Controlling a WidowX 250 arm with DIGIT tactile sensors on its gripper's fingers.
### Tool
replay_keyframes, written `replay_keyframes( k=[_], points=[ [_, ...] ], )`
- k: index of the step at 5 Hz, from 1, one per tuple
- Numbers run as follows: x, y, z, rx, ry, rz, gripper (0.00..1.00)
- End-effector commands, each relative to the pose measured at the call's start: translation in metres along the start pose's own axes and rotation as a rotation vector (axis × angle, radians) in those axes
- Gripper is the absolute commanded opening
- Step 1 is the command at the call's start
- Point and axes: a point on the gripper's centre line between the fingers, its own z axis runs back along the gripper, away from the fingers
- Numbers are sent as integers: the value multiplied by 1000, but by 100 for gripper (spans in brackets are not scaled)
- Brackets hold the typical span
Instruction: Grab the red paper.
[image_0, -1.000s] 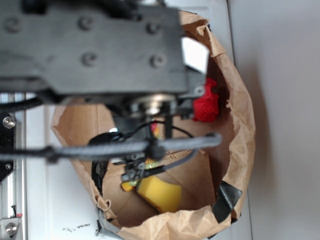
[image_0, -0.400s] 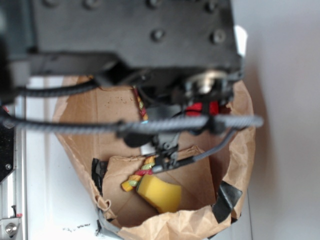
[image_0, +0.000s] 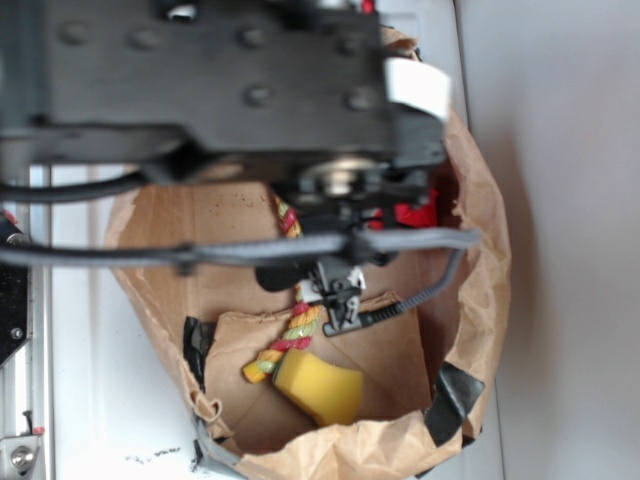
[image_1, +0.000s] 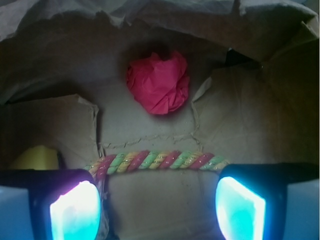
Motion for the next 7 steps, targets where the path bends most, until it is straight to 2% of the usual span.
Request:
replay_keyframes(
  k=[1, 4, 5, 6, 7],
  points=[
    [18, 3, -9, -5, -100, -15, 100],
    [50, 2, -45, -20, -87, 0, 100],
    [60, 1, -55, -6, -95, -8, 100],
    [66, 10, -65, 28, -86, 1, 100],
    [60, 18, -72, 71, -62, -5, 100]
  ],
)
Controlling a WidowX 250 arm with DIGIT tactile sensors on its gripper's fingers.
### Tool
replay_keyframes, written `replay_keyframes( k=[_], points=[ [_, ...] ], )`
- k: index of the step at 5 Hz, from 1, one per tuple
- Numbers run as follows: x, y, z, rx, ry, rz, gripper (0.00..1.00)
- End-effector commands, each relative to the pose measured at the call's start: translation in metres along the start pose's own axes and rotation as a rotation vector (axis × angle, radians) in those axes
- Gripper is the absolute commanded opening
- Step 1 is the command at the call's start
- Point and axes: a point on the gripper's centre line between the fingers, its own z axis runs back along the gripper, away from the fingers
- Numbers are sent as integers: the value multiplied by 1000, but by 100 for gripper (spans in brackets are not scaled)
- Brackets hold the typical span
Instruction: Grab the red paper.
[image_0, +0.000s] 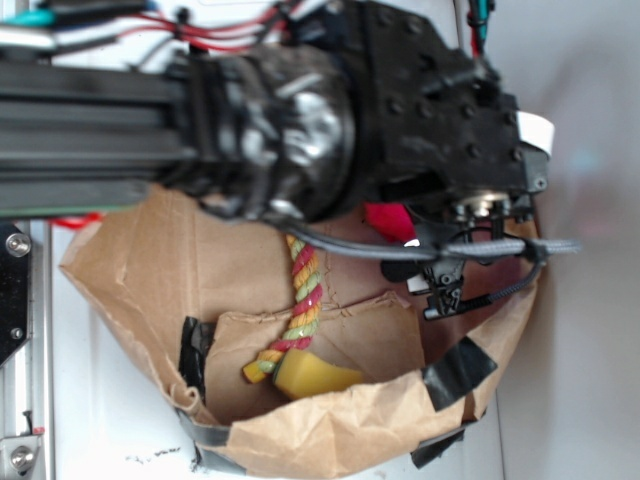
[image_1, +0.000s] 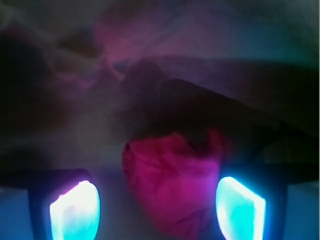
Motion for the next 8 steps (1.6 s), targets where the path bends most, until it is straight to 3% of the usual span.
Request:
replay_keyframes(
  k=[1, 3, 4, 5, 7, 8],
  points=[
    [11, 28, 4, 71, -25, 56, 100],
    [20, 31, -2, 67, -42, 37, 100],
    [21, 24, -11, 65, -5, 23, 100],
    [15, 12, -15, 47, 10, 24, 0],
    [8, 12, -8, 46, 10, 26, 0],
    [-7, 16, 4, 42, 16, 36, 0]
  ],
)
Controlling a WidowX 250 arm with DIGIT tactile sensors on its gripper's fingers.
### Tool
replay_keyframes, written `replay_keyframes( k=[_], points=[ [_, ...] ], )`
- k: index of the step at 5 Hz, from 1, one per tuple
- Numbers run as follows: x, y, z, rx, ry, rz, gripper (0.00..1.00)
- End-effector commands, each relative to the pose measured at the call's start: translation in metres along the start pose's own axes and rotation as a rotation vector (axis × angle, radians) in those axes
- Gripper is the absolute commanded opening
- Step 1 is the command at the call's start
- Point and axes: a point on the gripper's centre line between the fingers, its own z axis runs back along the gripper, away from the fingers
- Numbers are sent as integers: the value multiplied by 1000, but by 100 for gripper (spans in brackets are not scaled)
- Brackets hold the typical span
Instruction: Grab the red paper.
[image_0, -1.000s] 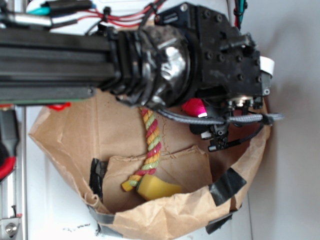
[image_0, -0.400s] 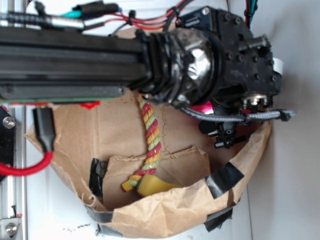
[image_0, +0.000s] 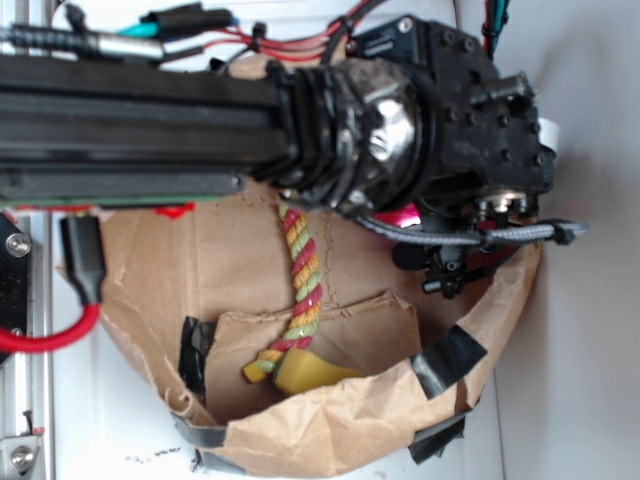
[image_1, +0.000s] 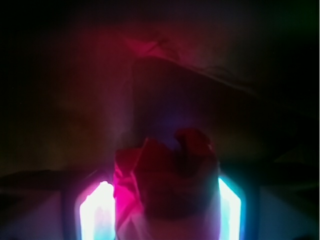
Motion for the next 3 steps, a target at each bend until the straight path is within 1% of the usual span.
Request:
replay_keyframes(
  k=[1, 3],
  points=[
    [-25, 16, 53, -23, -55, 33, 0],
    [-42, 11, 111, -114, -65, 39, 0]
  ],
)
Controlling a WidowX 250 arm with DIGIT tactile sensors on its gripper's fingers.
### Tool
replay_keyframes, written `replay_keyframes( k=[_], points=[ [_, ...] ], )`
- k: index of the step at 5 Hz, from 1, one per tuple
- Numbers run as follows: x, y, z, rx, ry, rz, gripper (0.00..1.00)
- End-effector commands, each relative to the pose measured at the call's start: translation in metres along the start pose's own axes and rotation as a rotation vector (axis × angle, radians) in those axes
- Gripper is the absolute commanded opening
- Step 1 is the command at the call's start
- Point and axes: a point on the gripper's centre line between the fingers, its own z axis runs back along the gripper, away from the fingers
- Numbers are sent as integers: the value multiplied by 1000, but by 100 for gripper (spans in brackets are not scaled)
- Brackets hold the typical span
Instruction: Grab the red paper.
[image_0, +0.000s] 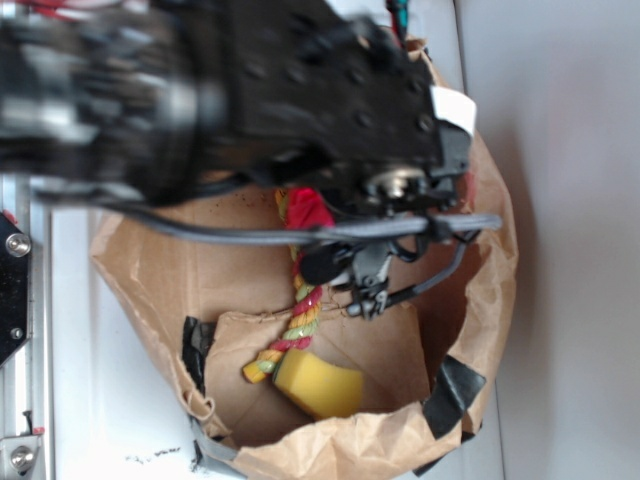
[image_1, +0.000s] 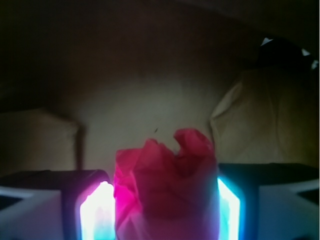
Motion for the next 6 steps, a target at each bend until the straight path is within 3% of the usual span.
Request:
replay_keyframes(
  k=[1, 2, 3, 4, 6],
  points=[
    [-1, 8, 58, -47, -70, 25, 0],
    [-4, 9, 76, -20, -66, 37, 0],
    [-5, 7, 89, -42, -63, 30, 0],
    [-5, 2, 100, -25, -79, 8, 0],
    [-5, -2, 113, -40, -48, 6, 0]
  ],
)
